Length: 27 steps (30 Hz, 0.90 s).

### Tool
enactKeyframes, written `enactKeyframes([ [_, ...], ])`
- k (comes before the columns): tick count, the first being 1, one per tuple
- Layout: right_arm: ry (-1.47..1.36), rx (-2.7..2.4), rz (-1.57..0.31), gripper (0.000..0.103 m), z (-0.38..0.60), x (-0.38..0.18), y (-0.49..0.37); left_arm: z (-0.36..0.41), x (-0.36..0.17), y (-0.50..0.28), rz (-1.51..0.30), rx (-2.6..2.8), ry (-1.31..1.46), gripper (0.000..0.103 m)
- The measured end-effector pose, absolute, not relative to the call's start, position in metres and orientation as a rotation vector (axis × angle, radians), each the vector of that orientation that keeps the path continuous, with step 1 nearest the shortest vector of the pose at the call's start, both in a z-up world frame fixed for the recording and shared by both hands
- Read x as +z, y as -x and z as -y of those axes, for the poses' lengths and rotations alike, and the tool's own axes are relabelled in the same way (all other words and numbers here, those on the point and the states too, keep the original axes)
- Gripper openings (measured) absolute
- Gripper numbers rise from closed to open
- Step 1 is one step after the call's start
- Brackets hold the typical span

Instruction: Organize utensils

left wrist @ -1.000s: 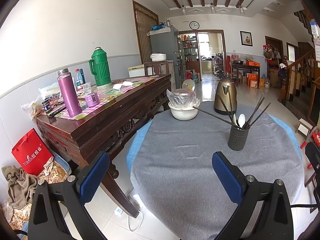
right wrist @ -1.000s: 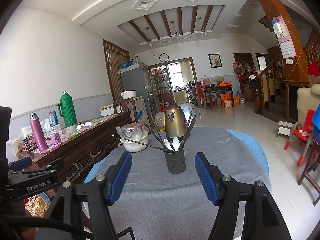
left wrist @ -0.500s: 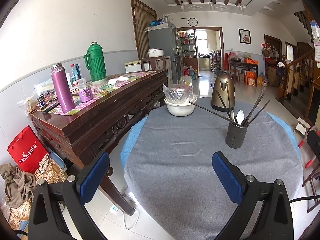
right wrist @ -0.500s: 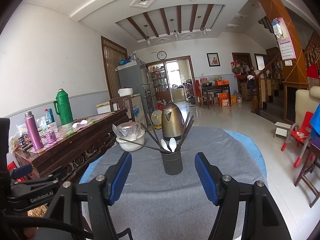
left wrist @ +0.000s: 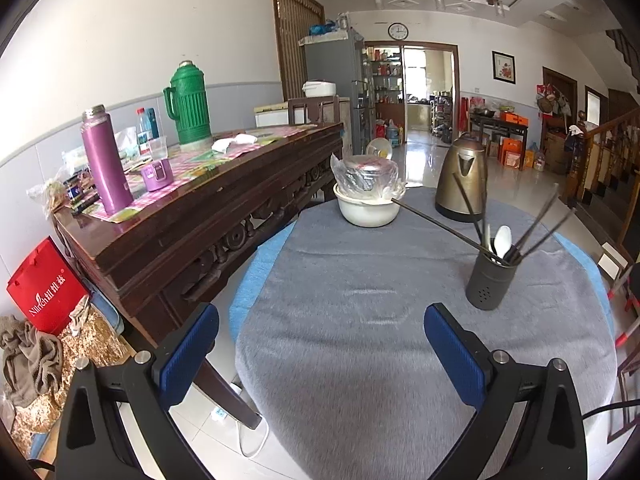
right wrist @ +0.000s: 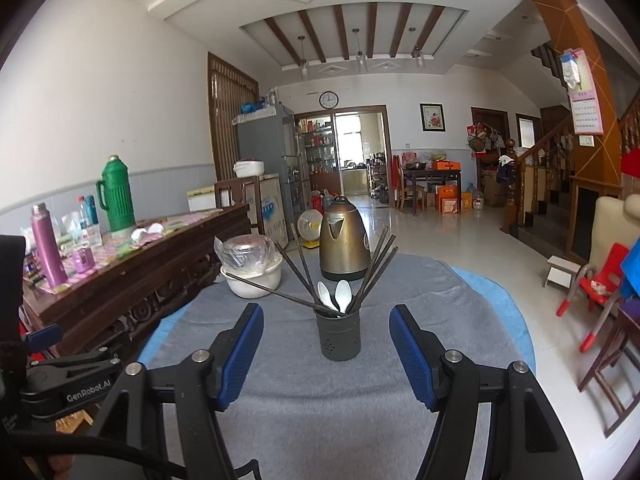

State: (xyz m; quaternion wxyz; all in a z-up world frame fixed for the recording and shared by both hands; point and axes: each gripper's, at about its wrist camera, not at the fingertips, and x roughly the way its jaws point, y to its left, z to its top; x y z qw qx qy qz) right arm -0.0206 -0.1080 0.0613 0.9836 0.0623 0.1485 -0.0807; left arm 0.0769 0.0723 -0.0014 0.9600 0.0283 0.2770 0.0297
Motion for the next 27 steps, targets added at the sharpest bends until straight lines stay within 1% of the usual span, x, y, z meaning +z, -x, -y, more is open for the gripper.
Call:
enactKeyframes([
  [7, -0.080, -0.167, -0.293, 0.069, 0.112, 0.060, -0.017, -0.067, -0.013, -0.124, -0.607, 0.080, -0.043, 0.102],
  [17, -0.036, -0.146, -0.356, 0.069, 0.116, 0.050, -0.068, -0.055, -0.020, -0.165, -0.662, 0.091, -0.008, 0.102],
  [27, -0.058, -0.179, -0.375, 0.069, 0.129, 0.052, -0.087, -0.040, -0.001, -0.177, -0.639, 0.045, -0.007, 0.102],
])
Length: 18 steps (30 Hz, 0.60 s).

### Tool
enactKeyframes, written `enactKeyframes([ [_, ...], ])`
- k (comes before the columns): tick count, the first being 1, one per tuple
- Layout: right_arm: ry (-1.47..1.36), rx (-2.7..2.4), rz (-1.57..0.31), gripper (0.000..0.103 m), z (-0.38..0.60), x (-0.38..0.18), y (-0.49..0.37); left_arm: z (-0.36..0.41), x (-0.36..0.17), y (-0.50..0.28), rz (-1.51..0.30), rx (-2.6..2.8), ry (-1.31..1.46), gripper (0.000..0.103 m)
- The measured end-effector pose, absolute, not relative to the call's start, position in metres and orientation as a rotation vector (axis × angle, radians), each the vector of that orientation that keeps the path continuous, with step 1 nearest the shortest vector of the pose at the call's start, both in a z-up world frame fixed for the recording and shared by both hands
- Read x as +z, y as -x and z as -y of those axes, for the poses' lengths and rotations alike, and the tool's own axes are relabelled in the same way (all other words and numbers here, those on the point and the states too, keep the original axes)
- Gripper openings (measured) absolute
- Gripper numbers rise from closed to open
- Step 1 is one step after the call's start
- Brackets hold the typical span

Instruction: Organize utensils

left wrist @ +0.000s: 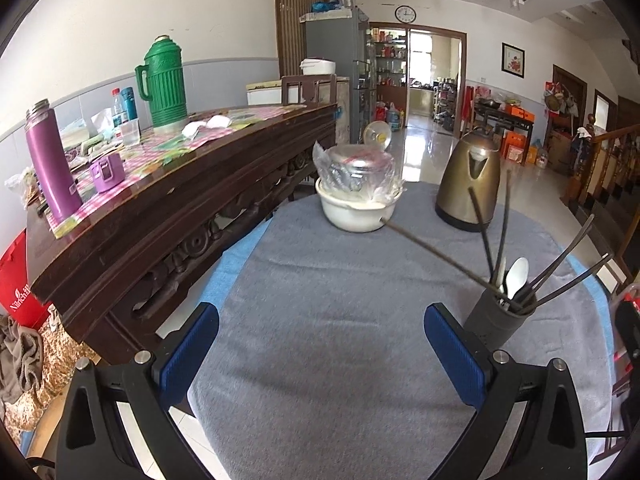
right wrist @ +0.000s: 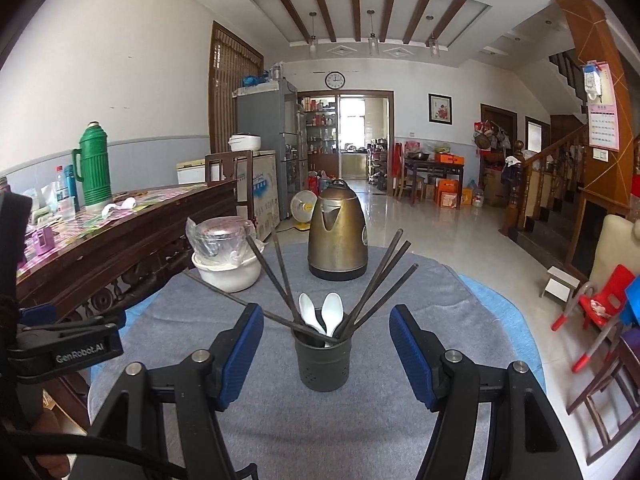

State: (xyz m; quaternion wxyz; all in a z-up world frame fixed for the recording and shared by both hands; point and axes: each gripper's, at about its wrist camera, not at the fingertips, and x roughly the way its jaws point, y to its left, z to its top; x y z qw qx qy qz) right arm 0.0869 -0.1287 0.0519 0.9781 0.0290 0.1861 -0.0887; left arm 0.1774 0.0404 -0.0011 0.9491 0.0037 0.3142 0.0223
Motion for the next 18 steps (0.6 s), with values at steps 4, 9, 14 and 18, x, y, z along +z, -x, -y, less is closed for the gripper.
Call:
enactKeyframes([
  [4, -0.059, -0.184, -0.377, 0.069, 0.129, 0.053, -0.089, -0.038, 0.004, -0.175, -0.631, 0.032, -0.006, 0.102],
  [9, -0.052, -0.187, -0.379, 0.069, 0.128, 0.053, -0.090, -0.036, 0.004, -0.175, -0.635, 0.024, -0.005, 0.102],
  [14, -0.057, -0.186, -0.383, 0.069, 0.128, 0.051, -0.094, -0.035, 0.003, -0.176, -0.633, 0.020, -0.005, 0.102],
  [18, -0.084, -0.185, -0.419, 0.069, 0.136, 0.043, -0.102, -0.033, -0.003, -0.181, -0.629, 0.018, -0.001, 0.102],
])
